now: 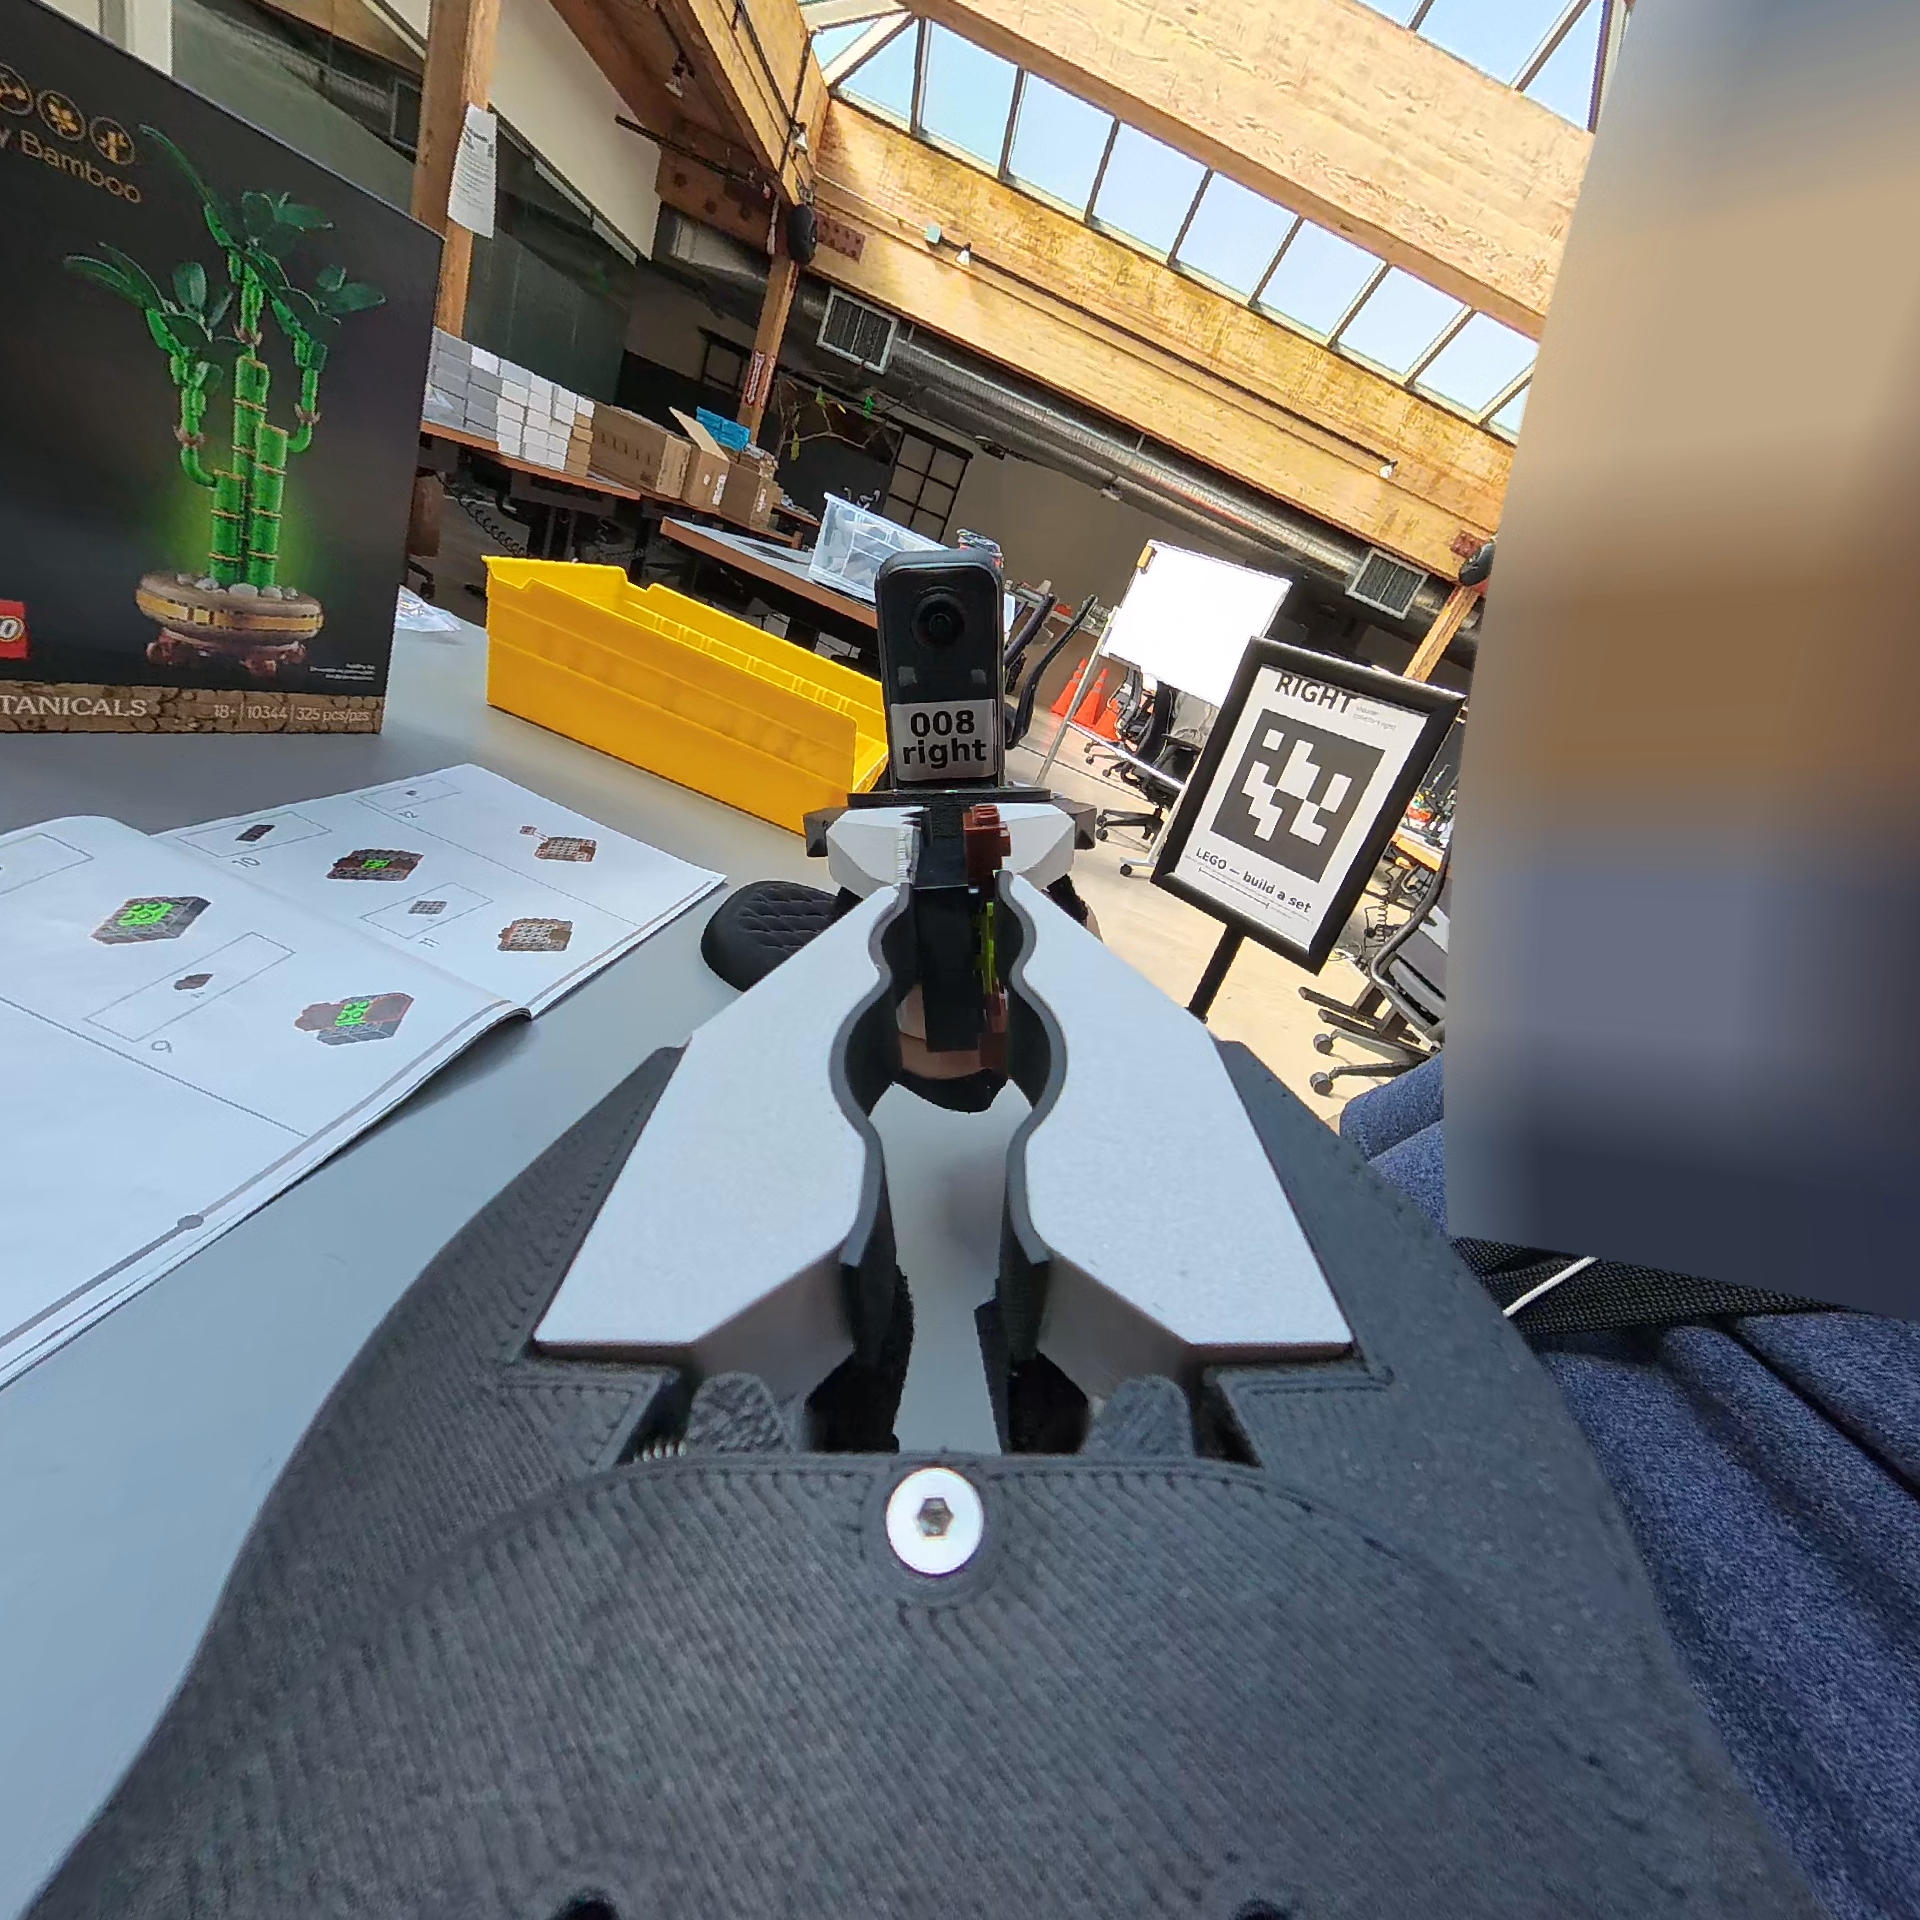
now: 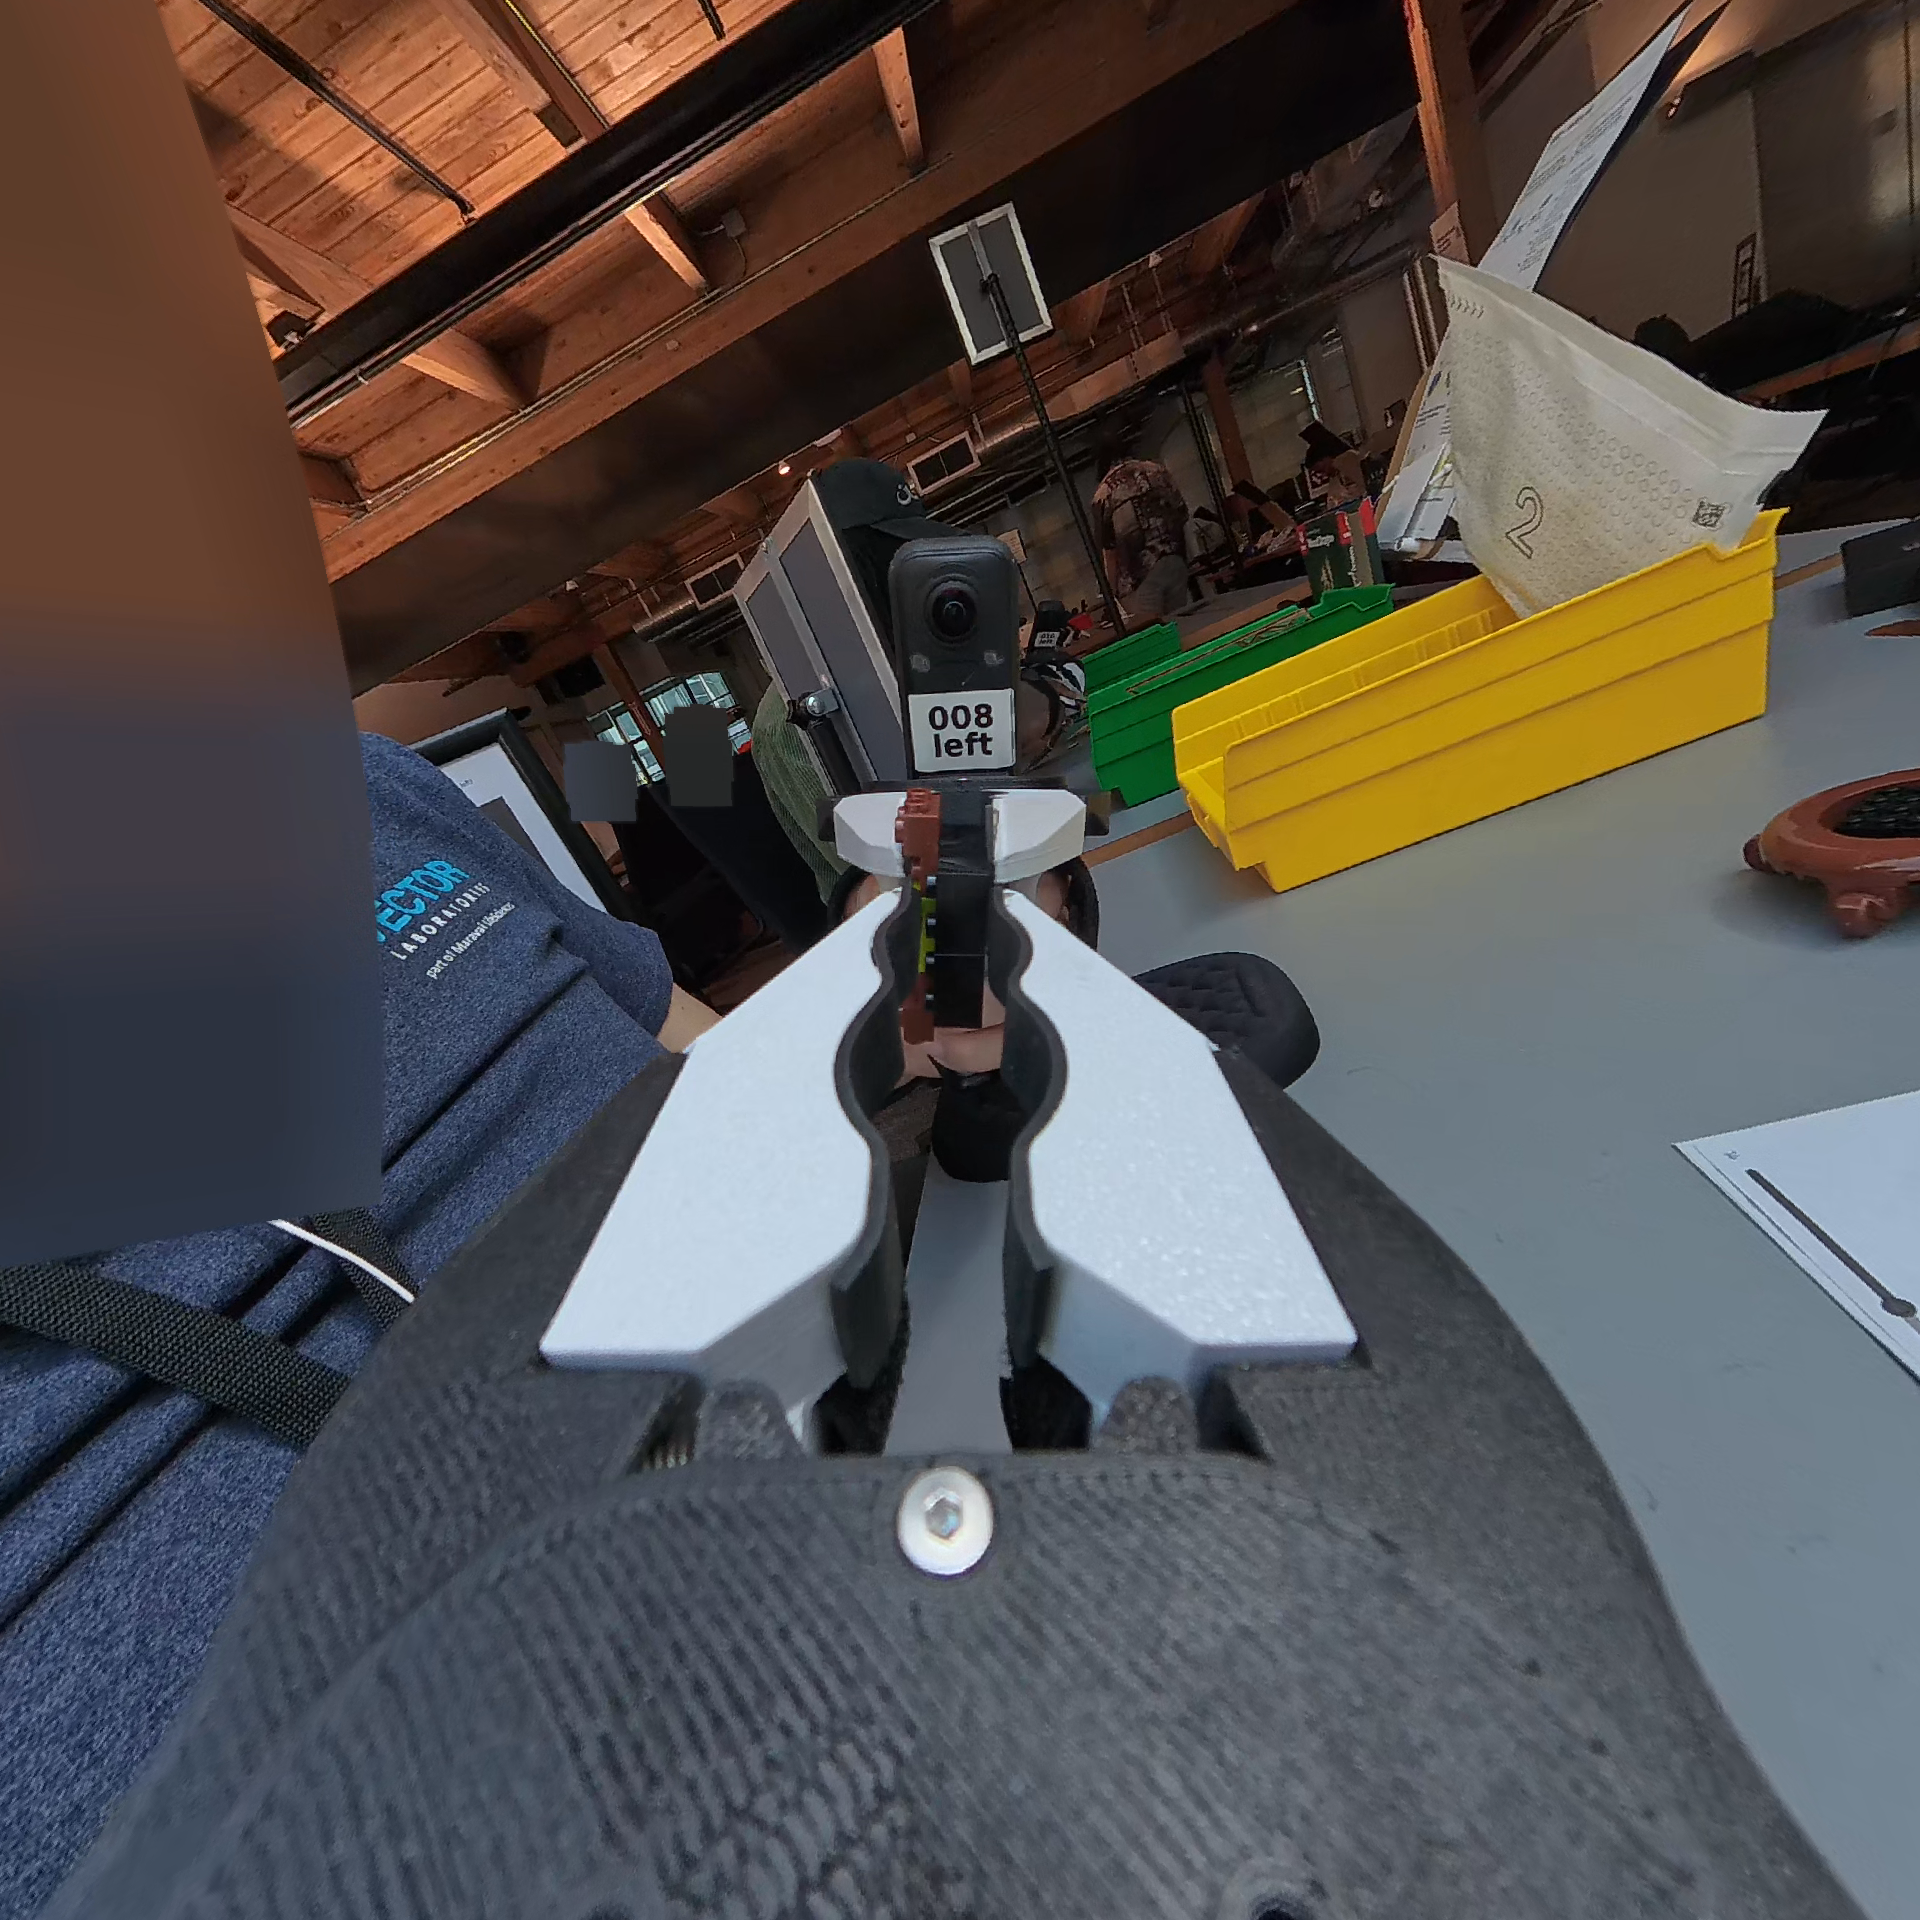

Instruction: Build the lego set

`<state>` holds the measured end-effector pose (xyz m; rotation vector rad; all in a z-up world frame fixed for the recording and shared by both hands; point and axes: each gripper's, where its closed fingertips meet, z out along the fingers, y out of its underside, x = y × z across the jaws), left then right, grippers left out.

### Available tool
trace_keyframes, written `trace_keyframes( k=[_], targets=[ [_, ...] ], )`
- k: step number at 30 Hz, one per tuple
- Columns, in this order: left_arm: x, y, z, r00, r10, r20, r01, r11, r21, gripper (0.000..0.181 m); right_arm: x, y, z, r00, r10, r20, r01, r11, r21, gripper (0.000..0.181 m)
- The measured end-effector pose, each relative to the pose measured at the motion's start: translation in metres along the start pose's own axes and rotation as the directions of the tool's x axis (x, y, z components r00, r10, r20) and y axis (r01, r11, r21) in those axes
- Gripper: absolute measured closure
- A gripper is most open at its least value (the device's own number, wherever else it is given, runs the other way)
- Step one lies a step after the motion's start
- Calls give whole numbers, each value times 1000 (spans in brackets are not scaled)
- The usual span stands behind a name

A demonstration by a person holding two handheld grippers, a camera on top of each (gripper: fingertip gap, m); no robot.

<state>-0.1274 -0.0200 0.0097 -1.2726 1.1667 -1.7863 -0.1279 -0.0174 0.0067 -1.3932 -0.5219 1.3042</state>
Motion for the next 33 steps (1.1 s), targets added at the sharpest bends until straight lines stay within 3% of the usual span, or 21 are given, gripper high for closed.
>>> trace_keyframes(
  k=[8, 14, 24, 33],
  targets=[
    [2, -1, 1, 1000, -8, -26, 9, 1000, 12, 170, 0, -1, -1, 1000, -30, -1, 30, 999, -35, 170],
    [1, -4, -2, 999, -21, -40, 23, 999, 34, 170, 2, -9, -13, 996, -76, -40, 74, 996, -57, 158],
    [-2, -10, -10, 1000, -5, -25, 6, 999, 46, 170, 12, -42, -63, 925, -280, -258, 264, 960, -96, 141],
    [2, -2, -1, 999, -1, -35, 1, 1000, 3, 170, 5, -34, -62, 945, -236, -226, 227, 972, -66, 140]
  ],
)
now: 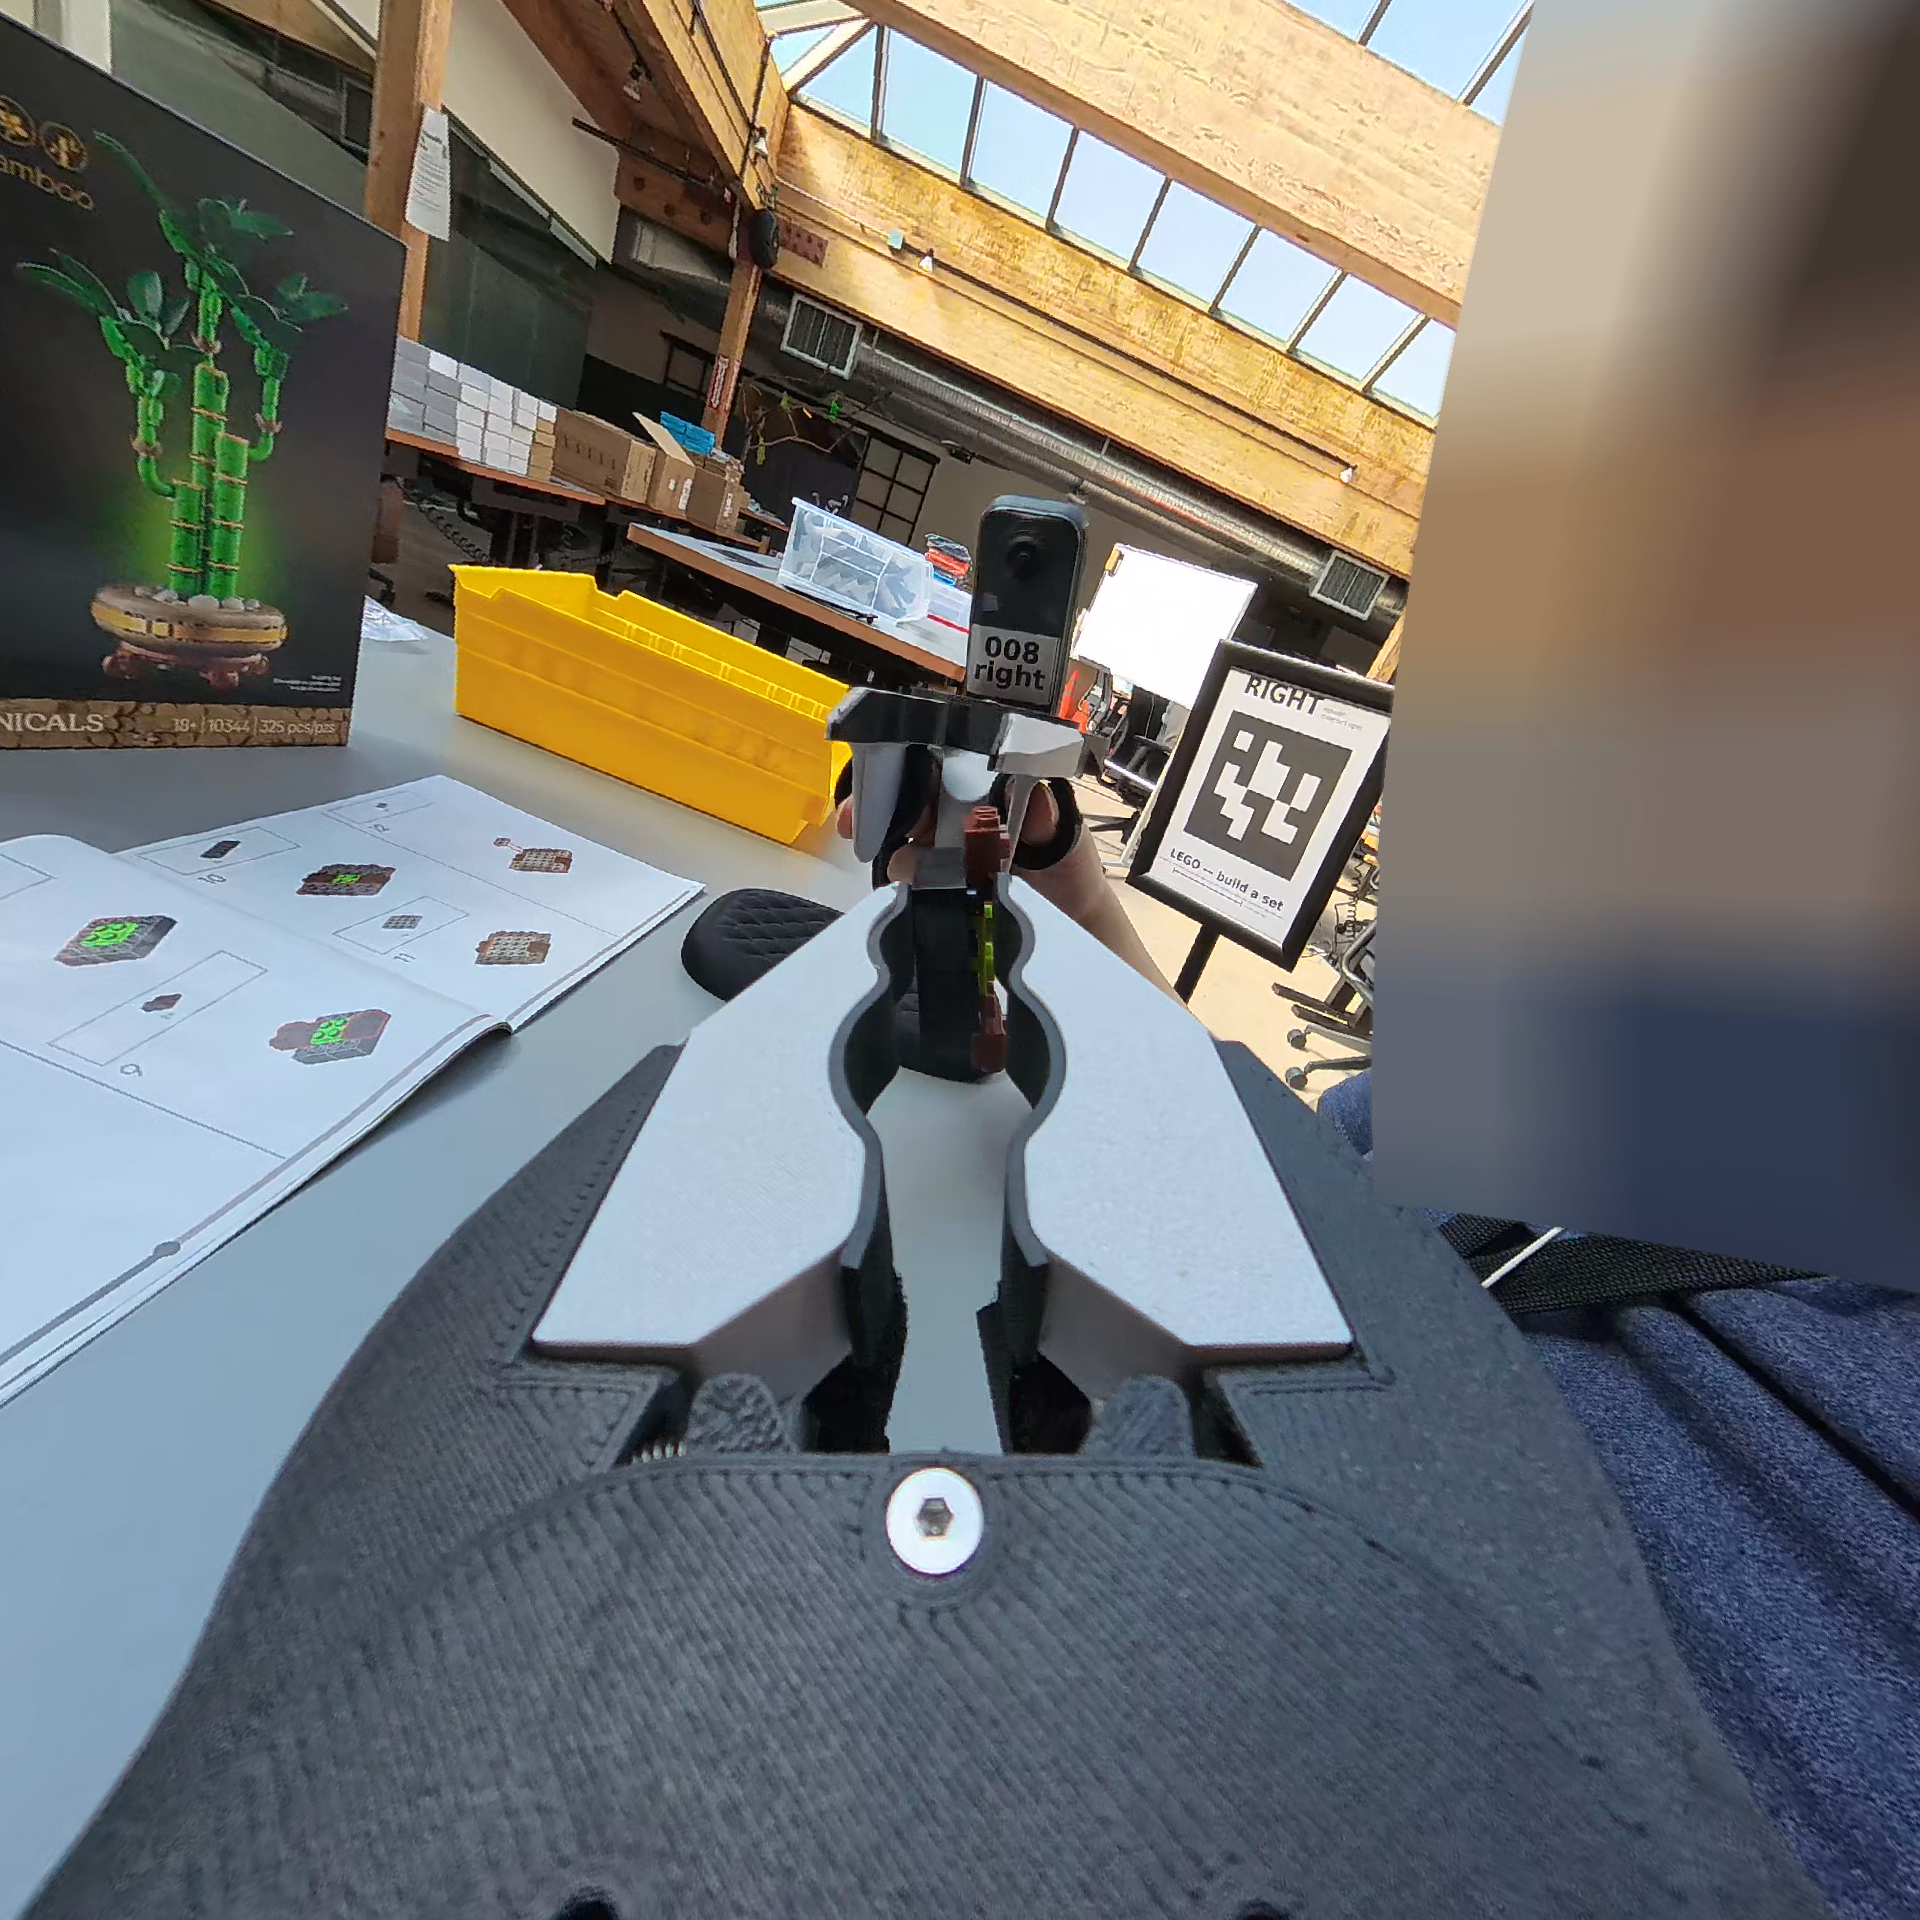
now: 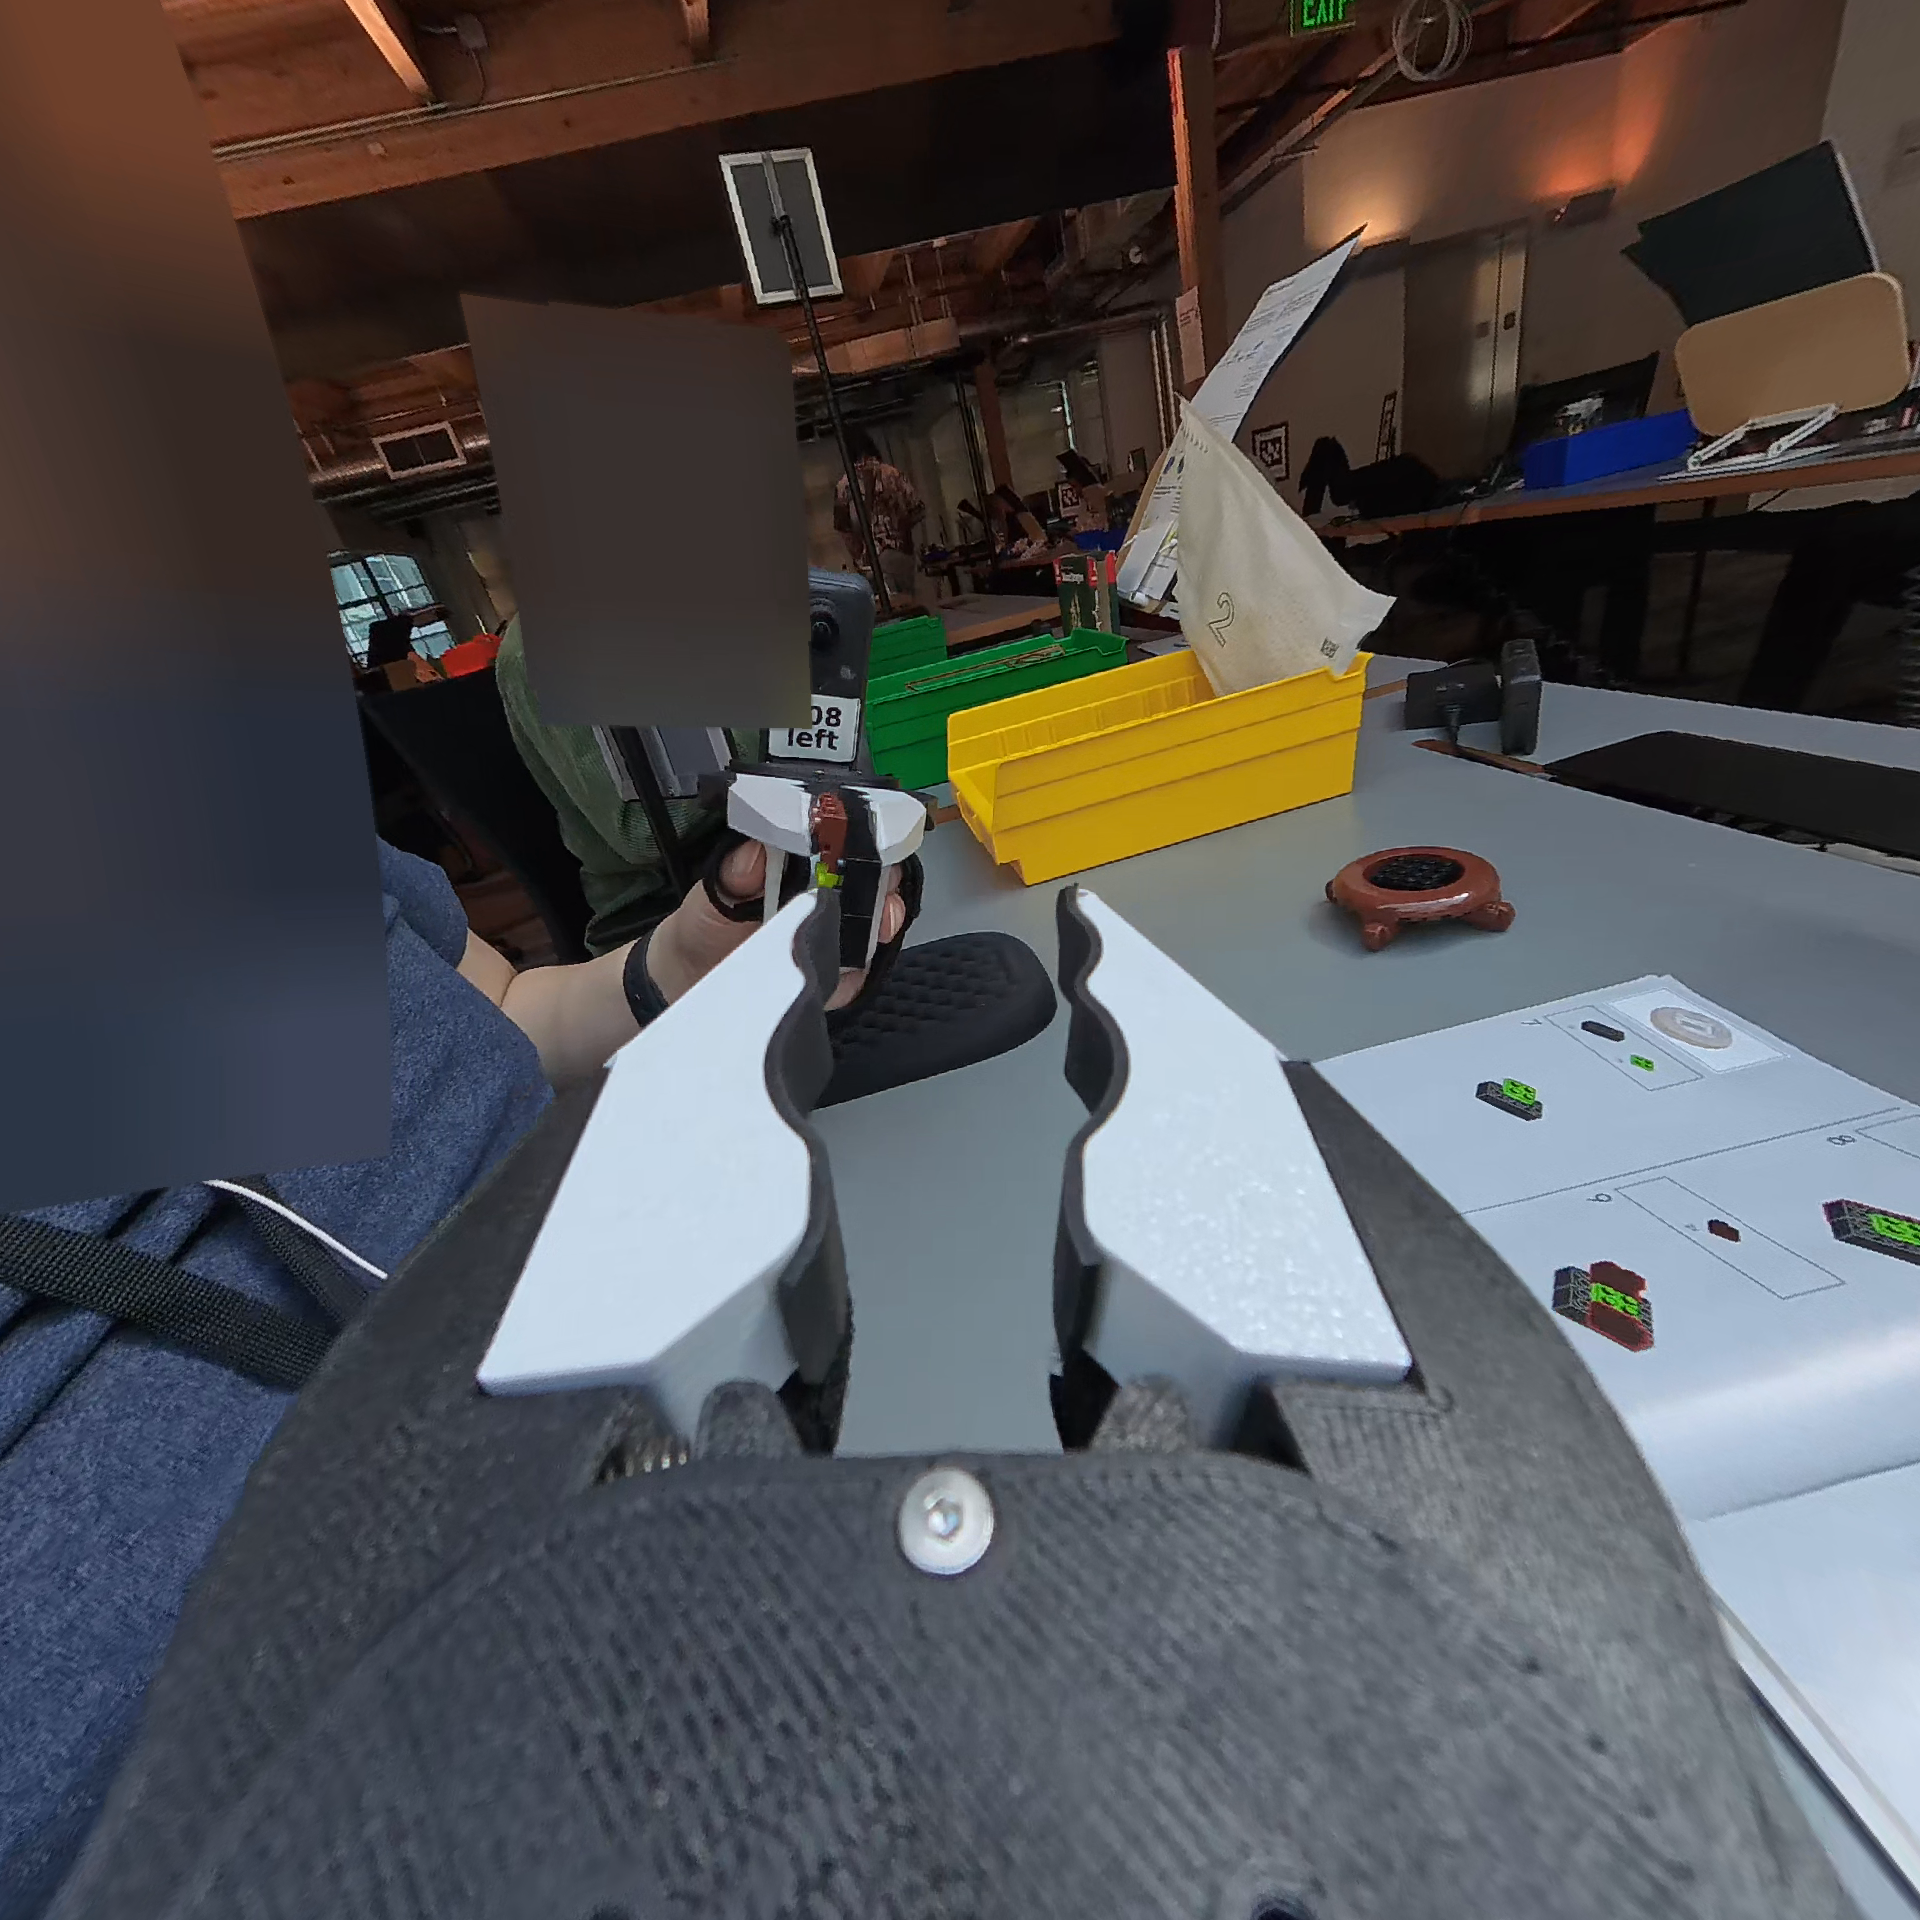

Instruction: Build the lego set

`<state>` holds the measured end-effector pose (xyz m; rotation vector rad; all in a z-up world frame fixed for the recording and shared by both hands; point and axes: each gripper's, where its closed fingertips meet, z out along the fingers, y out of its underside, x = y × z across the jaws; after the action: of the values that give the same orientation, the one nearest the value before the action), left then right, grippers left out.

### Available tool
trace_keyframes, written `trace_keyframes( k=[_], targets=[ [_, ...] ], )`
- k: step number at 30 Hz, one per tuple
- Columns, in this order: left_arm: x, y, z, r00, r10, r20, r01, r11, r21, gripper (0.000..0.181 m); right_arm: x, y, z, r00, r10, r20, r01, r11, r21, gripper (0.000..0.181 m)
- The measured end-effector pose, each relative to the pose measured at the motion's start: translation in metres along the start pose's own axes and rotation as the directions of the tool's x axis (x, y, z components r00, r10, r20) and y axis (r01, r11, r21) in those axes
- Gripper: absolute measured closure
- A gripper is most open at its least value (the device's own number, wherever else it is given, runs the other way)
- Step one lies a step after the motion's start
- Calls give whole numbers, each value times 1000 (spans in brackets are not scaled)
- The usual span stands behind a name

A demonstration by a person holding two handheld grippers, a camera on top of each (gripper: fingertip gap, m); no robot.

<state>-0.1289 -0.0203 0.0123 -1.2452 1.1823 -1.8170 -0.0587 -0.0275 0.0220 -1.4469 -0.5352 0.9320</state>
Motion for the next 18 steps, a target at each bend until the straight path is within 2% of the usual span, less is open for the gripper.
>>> trace_keyframes(
  k=[18],
  targets=[
    [-5, 4, -4, 999, -25, 25, 26, 1000, -17, 170, -5, 19, 15, 997, 64, 51, -63, 998, -29, 140]
  ],
)
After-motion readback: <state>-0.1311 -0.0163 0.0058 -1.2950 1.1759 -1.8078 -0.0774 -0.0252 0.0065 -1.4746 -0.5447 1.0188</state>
